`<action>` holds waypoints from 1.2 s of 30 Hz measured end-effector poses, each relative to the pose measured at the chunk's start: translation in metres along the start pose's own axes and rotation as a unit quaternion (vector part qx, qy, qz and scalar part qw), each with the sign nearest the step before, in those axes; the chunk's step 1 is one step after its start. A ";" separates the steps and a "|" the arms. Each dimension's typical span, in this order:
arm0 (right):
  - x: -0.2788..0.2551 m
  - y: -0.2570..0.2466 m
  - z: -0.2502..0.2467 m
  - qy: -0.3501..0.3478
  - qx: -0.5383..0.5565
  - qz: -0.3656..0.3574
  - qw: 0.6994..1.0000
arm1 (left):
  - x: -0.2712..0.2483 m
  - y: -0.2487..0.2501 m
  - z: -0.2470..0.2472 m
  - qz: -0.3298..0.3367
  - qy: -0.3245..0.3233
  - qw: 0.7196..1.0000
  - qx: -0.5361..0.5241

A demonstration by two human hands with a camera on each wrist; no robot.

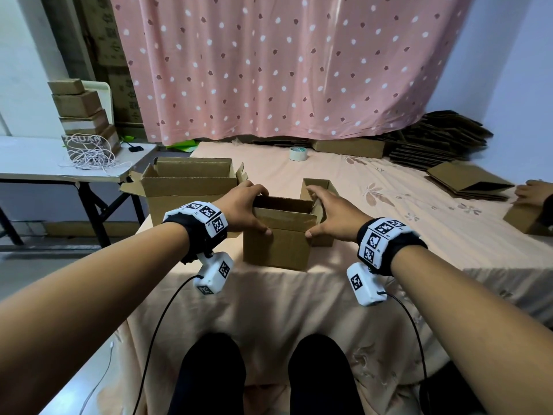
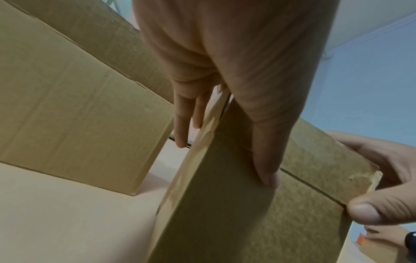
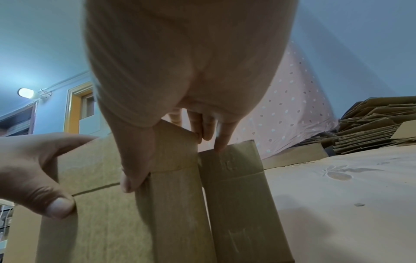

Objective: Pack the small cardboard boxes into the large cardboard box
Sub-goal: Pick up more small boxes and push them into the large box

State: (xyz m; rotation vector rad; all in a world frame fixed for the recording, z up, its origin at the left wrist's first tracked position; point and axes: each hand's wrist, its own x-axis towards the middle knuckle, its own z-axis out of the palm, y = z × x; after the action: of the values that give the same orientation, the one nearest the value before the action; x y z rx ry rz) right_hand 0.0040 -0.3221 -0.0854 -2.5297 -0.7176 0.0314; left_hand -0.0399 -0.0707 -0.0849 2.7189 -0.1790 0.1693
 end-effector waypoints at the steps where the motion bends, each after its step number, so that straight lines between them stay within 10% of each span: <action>1: 0.001 0.000 0.000 0.001 -0.001 -0.001 1.000 | 0.000 0.000 -0.001 0.001 0.001 1.000 0.002; 36: 0.006 -0.027 -0.061 0.011 -0.066 -0.007 0.998 | 0.004 0.025 -0.058 0.038 0.026 0.999 0.015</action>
State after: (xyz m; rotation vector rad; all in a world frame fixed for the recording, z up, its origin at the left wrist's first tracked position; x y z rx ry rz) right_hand 0.0052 -0.3278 -0.0181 -2.6459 -0.7510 -0.0503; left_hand -0.0453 -0.0698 -0.0215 2.7366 -0.2676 0.2664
